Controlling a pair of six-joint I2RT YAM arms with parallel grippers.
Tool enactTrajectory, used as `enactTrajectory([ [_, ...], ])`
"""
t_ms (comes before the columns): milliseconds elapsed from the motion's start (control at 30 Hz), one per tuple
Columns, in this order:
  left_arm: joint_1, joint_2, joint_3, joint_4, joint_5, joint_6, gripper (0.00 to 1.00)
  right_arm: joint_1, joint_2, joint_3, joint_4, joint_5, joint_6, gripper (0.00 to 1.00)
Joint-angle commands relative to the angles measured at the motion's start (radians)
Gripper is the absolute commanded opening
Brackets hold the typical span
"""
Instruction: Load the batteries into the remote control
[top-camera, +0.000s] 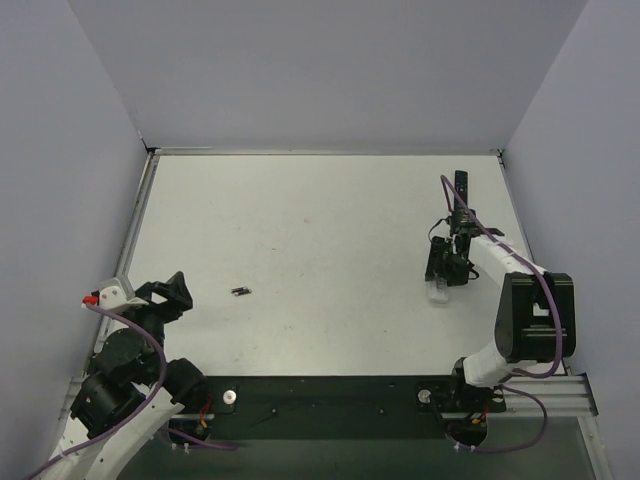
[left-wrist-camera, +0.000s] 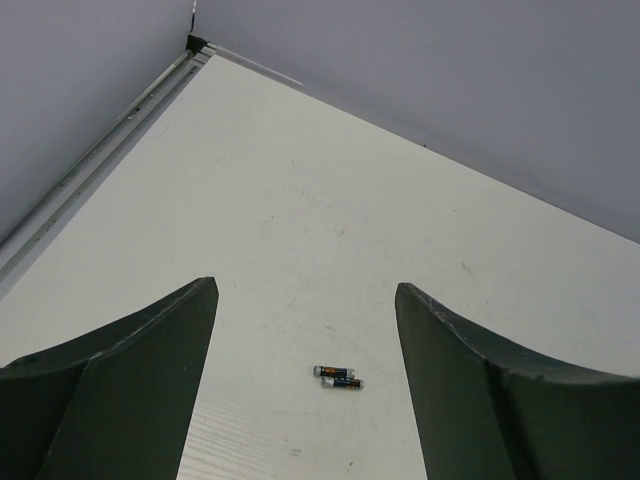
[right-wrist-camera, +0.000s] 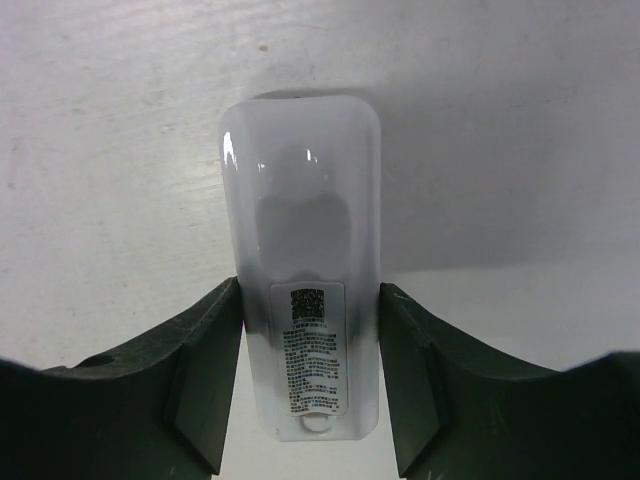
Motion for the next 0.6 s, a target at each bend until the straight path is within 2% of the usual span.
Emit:
enactTrajectory([
  [0,0.007,-0.007,0.011,-0.002,-0.014,-0.008,0.82,-0.035,0.068,0.035,-0.059,0.045,0.057,0.2],
  [100,0.007,-0.008,0.011,-0.001,-0.014,-0.006,0.82,-0.047,0.12,0.058,-0.068,0.037,0.06,0.22],
  [200,0.007,-0.007,0.011,-0.001,-0.014,-0.005,0.82,-0.047,0.151,0.067,-0.071,0.036,0.063,0.35],
  [300,0.007,-0.007,0.011,-0.002,-0.014,-0.005,0.82,-0.048,0.141,0.058,-0.068,0.036,0.063,0.6],
  [400,0.007,-0.03,0.011,-0.001,-0.015,-0.005,0.82,-0.047,0.075,0.042,-0.057,0.047,0.07,0.77],
  [500,0.007,-0.028,0.011,0.001,-0.015,-0.003,0.82,-0.047,-0.006,0.03,-0.056,0.059,0.071,0.88],
  [567,0.008,-0.028,0.009,0.002,-0.015,-0.002,0.82,-0.047,-0.063,0.016,-0.031,0.065,0.074,0.9],
])
